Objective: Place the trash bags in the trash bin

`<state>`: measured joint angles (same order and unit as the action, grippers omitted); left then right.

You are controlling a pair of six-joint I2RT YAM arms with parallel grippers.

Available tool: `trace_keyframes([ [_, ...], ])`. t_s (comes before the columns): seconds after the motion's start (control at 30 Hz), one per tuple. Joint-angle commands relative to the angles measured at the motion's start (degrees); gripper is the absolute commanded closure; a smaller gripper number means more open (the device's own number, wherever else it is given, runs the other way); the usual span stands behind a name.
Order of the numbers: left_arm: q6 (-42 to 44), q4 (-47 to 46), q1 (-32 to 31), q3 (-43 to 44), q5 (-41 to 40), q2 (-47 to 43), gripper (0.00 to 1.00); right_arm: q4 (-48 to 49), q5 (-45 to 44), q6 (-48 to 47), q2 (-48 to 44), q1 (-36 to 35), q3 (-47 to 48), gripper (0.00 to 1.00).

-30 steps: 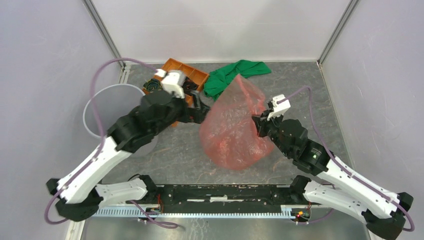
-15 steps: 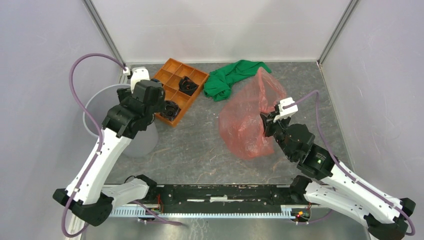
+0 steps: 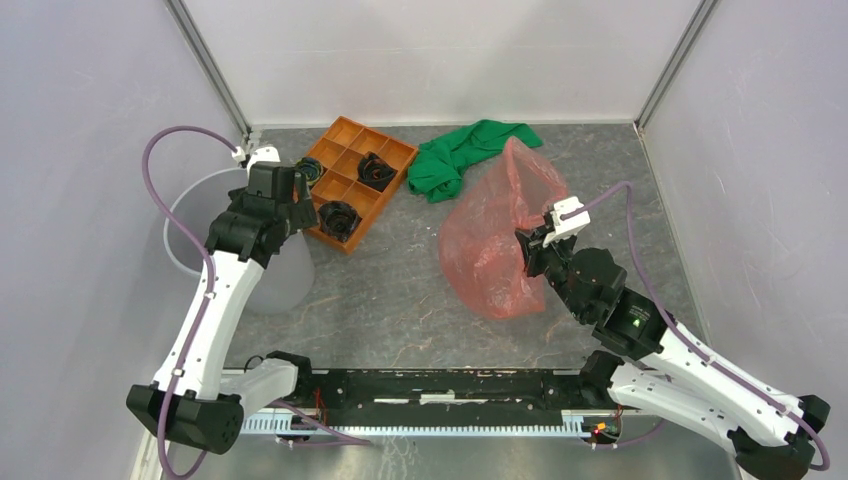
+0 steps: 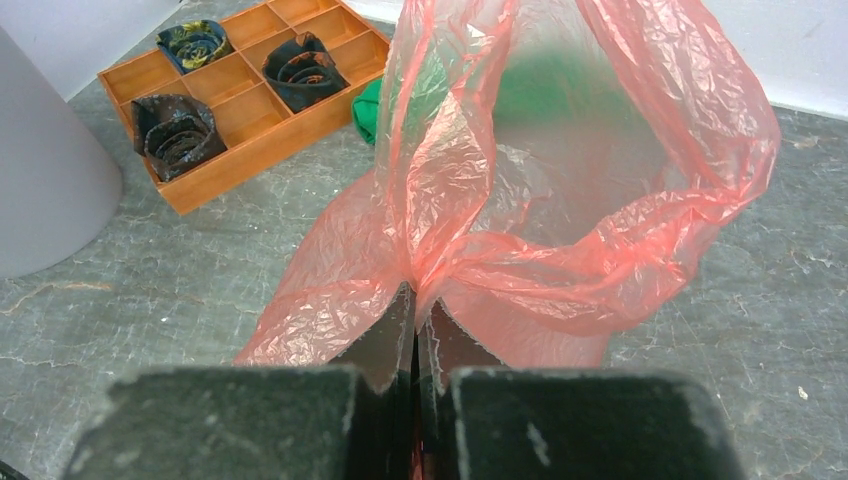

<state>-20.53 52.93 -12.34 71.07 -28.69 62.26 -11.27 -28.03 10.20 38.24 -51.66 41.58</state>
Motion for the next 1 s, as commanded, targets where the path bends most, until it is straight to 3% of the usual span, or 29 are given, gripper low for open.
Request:
trace_keyframes([
  [0.0, 1.11, -2.07, 0.3, -0.8, 5.39, -2.32, 0.14, 2.41, 0.99, -0.12, -0.14, -0.15, 0.25, 0.99],
  [0.13, 0.85, -1.42, 0.32, -0.53, 7.68, -3.68, 0.28, 2.66, 1.59, -0.17, 0.34, -0.13, 0.43, 0.99],
  [0.43, 1.29, 0.32, 0.3, 0.69, 10.38, -5.91, 0.5, 2.46, 2.05, -0.04, 0.53, -0.19, 0.52, 1.0],
  [0.6, 1.76, 1.9, 0.3, 1.82, 11.68, -6.18, 0.69, 2.52, 2.39, -0.03, 0.77, -0.13, 0.76, 0.99],
  [0.83, 2.45, 5.96, 0.3, 5.64, 15.6, -8.2, 0.8, 2.24, 1.95, -0.45, 0.86, -0.14, 1.56, 0.99],
  [0.97, 3.77, 6.78, 0.3, 7.24, 25.22, -9.02, 0.85, 2.18, 1.81, -1.36, 1.18, -0.16, 2.59, 0.99],
])
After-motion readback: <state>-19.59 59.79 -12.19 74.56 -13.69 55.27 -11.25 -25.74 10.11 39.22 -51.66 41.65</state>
